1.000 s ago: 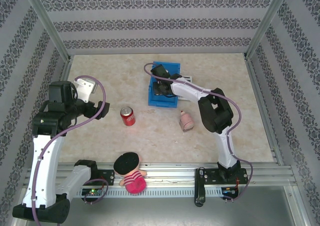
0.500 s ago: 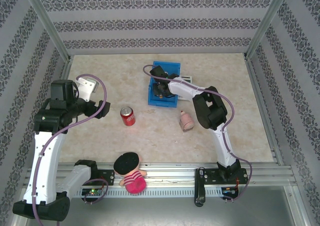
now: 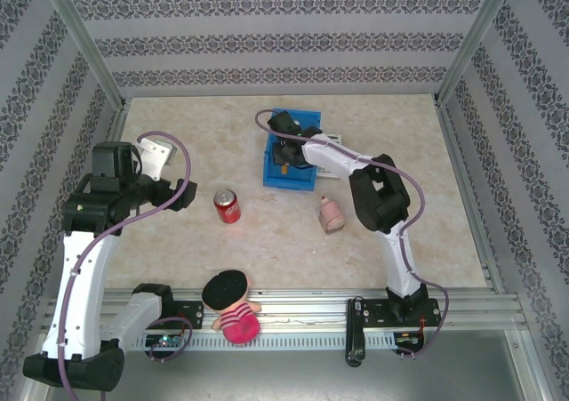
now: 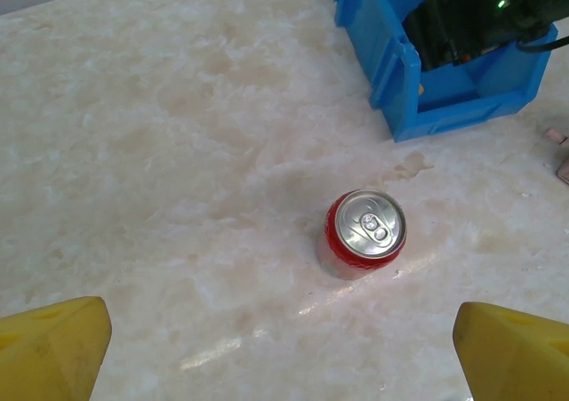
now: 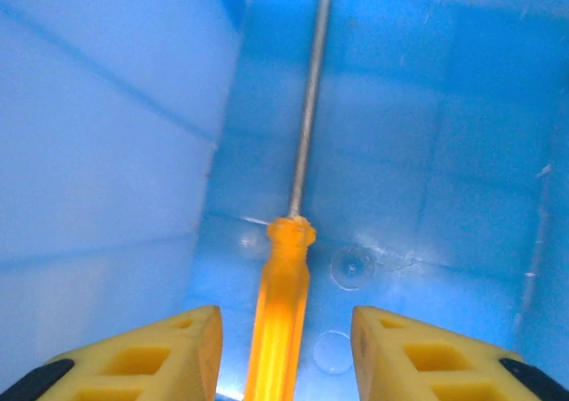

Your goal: Put the screwdriver in the bin

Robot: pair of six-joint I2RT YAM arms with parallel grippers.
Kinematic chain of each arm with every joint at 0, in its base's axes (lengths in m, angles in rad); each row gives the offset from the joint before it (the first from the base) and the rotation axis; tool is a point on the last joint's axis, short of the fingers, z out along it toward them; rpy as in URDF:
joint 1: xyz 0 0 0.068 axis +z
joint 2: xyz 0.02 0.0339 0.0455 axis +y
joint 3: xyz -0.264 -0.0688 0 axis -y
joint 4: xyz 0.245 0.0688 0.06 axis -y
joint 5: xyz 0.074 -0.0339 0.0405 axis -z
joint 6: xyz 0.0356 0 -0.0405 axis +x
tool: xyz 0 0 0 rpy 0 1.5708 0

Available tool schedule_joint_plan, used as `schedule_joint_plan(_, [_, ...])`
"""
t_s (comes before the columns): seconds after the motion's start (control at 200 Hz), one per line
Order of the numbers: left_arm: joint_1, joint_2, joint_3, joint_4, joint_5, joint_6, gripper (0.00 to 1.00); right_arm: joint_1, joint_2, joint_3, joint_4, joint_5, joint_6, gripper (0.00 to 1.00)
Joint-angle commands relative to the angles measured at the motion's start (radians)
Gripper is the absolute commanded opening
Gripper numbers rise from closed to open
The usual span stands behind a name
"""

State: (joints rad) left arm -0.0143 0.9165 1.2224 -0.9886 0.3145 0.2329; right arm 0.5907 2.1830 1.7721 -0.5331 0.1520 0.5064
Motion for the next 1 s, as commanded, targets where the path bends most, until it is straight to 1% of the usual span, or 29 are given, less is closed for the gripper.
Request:
schedule_joint_plan(0.0, [-0.011,-0.002,0.001,-0.017,0.006,-0.015,0.99,0.003,-0.117,-0.003,0.0,0.025,-0.043,0.45])
schedule_joint_plan(0.065, [-0.012,-0.002,-0.004,-0.01,-0.004,-0.019,0.99,0.011,-0.169,-0.011,0.008,0.026,-0.07,0.46])
schedule_joint_plan(0.145, [-0.012,0.002,-0.012,0.011,-0.023,-0.041,0.99,0.026,-0.265,-0.075,0.054,0.021,-0.109,0.49])
schedule_joint_plan(0.215, [-0.011,0.016,-0.016,0.026,-0.043,-0.075,0.99,0.037,-0.369,-0.169,0.115,0.032,-0.134,0.52])
schedule_joint_plan(0.335, [-0.011,0.045,-0.02,0.05,-0.035,-0.117,0.99,0.038,-0.546,-0.341,0.212,0.033,-0.169,0.59])
schedule_joint_plan(0.445, [-0.011,0.066,-0.05,0.112,-0.042,-0.138,0.99,0.038,-0.685,-0.471,0.24,0.03,-0.216,0.6])
schedule_joint_plan(0.595, [-0.011,0.136,-0.057,0.178,-0.132,-0.153,0.99,0.032,-0.86,-0.659,0.3,0.041,-0.258,0.61])
schedule_joint_plan(0.64, [-0.01,0.157,-0.062,0.202,-0.151,-0.165,0.99,0.029,-0.908,-0.712,0.322,0.062,-0.271,0.61])
schedule_joint_plan(0.729, [-0.01,0.188,-0.095,0.282,-0.21,-0.207,0.99,0.024,-1.008,-0.841,0.439,0.096,-0.328,0.6])
schedule_joint_plan(0.824, [-0.01,0.202,-0.153,0.393,-0.299,-0.243,0.99,0.01,-1.118,-0.956,0.55,0.189,-0.341,0.77])
schedule_joint_plan(0.859, [-0.01,0.205,-0.176,0.441,-0.316,-0.24,0.99,-0.005,-1.155,-0.993,0.583,0.204,-0.344,0.78])
schedule_joint_plan(0.934, [-0.008,0.211,-0.227,0.538,-0.356,-0.247,0.99,-0.045,-1.229,-1.054,0.616,0.197,-0.364,0.87])
schedule_joint_plan(0.994, [-0.007,0.219,-0.271,0.624,-0.375,-0.26,0.99,-0.088,-1.269,-1.079,0.603,0.179,-0.351,0.89])
